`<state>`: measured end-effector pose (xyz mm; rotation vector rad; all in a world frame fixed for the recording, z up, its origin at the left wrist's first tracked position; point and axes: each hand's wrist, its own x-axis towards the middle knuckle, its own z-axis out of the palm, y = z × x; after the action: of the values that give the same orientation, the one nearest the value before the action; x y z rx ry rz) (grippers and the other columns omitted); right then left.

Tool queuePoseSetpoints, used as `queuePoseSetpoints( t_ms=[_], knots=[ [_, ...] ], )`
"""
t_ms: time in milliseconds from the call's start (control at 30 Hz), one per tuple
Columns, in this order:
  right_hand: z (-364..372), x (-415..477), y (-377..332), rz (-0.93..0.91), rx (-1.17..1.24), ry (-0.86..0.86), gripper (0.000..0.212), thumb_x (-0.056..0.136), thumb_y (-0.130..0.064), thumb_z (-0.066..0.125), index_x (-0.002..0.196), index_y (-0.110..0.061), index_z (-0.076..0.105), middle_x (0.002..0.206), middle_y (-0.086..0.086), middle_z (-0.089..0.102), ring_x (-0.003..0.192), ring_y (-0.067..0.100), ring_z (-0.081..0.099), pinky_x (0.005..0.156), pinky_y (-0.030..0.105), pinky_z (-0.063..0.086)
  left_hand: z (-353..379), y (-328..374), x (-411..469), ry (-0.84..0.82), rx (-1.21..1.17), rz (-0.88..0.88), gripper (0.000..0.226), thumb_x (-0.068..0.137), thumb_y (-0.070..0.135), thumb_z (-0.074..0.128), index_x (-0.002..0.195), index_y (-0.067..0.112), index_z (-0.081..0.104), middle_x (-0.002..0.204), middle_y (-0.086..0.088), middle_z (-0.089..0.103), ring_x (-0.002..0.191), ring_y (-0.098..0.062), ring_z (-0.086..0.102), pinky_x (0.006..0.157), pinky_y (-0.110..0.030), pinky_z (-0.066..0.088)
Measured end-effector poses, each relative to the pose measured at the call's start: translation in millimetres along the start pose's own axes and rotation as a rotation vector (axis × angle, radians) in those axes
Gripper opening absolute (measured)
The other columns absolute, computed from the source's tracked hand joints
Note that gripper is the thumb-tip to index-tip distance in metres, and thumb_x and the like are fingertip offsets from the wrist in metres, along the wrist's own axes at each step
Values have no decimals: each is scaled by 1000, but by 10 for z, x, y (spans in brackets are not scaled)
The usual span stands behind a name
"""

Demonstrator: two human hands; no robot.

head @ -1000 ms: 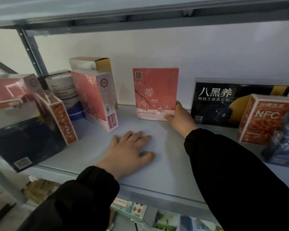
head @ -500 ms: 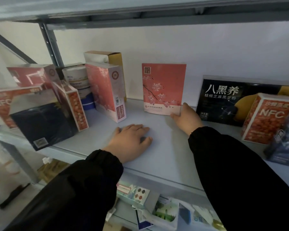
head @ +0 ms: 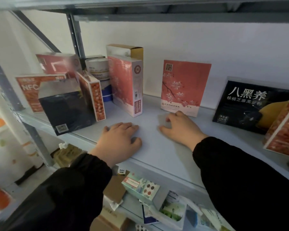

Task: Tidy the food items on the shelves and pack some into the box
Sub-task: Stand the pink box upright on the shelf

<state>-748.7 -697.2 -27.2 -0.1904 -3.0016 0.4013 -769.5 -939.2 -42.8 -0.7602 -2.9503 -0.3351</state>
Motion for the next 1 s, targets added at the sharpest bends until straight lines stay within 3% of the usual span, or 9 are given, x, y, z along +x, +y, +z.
queuePoseSetpoints(
  t_ms=[167, 367, 500, 633, 767, 867, 1000],
  knots=[
    [108, 289, -235, 8, 178, 22, 66, 94, -64, 59, 142, -18, 53, 140, 8, 49, 126, 26, 53, 101, 34, 44, 70, 21, -51, 76, -73, -93, 54, 103, 48, 35, 156, 39, 39, 163, 17, 35, 152, -10, 24, 123, -65, 9],
    [224, 694, -615, 14, 403, 85, 86, 83, -75, 66, 143, -15, 52, 139, 5, 59, 123, 24, 59, 100, 38, 50, 80, 2, -30, 92, -107, -99, 52, 100, 49, 38, 152, 41, 43, 159, 18, 38, 150, -11, 26, 122, -66, 10],
    [276, 822, -880, -67, 521, 121, 62, 85, -61, 74, 132, -23, 63, 122, -5, 69, 110, 16, 64, 86, 29, 49, 74, -5, -40, 103, -124, -96, 52, 99, 49, 38, 150, 41, 44, 157, 19, 39, 149, -10, 25, 123, -64, 9],
    [263, 747, -865, -31, 587, 158, 33, 90, -47, 75, 114, -26, 65, 108, -6, 69, 97, 15, 65, 81, 27, 51, 56, -11, -48, 103, -147, -112, 52, 99, 49, 39, 149, 42, 46, 158, 19, 40, 149, -9, 25, 124, -63, 8],
    [185, 520, -593, -18, 653, 148, 20, 88, -41, 79, 92, -32, 62, 86, -22, 63, 78, -4, 60, 63, 14, 44, 48, -5, -55, 98, -152, -124, 52, 99, 49, 39, 150, 42, 47, 159, 20, 39, 149, -8, 26, 125, -61, 8],
    [106, 299, -396, -27, 689, 120, 22, 88, -39, 80, 104, -35, 66, 92, -25, 65, 83, -11, 59, 66, 9, 44, 43, 1, -54, 109, -165, -118, 51, 100, 48, 40, 150, 42, 48, 160, 19, 40, 150, -9, 27, 125, -60, 8],
    [37, 1, -114, -31, 781, 80, 33, 89, -38, 79, 117, -38, 62, 102, -24, 67, 93, -6, 64, 76, 13, 48, 38, -20, -65, 72, -171, -118, 53, 101, 48, 37, 153, 41, 44, 162, 18, 37, 151, -10, 26, 126, -60, 6]
  ],
)
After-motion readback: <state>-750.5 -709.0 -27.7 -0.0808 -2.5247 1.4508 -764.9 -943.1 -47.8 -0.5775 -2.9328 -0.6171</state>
